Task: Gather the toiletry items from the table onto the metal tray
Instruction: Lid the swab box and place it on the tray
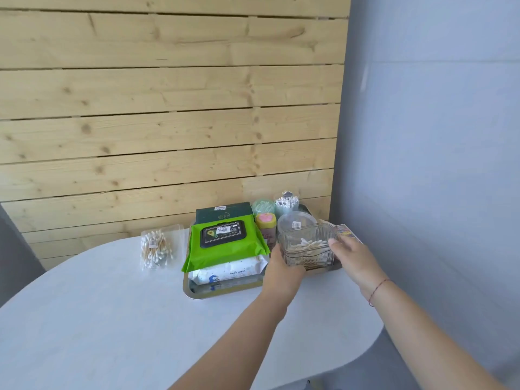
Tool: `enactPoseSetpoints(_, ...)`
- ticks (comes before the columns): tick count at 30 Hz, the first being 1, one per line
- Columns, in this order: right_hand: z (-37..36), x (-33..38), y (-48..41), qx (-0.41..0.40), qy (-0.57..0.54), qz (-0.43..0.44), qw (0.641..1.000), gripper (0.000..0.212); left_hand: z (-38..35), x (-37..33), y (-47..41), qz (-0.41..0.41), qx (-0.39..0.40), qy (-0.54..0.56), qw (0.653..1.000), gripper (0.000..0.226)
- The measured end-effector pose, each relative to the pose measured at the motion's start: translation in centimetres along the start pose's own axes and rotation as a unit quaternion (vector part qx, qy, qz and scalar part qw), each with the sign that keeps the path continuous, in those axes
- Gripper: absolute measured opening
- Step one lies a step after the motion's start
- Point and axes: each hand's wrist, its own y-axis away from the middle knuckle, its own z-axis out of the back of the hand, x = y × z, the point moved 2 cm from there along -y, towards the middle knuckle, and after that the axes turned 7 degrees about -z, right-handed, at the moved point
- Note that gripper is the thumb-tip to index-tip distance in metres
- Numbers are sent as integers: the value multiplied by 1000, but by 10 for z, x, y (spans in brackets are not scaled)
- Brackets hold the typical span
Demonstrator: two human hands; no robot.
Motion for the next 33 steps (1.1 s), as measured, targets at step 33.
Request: enactPoseSetpoints(33, -277, 127, 81, 190, 120, 207, 952, 41, 269, 30, 32, 55, -243, 115, 962, 27)
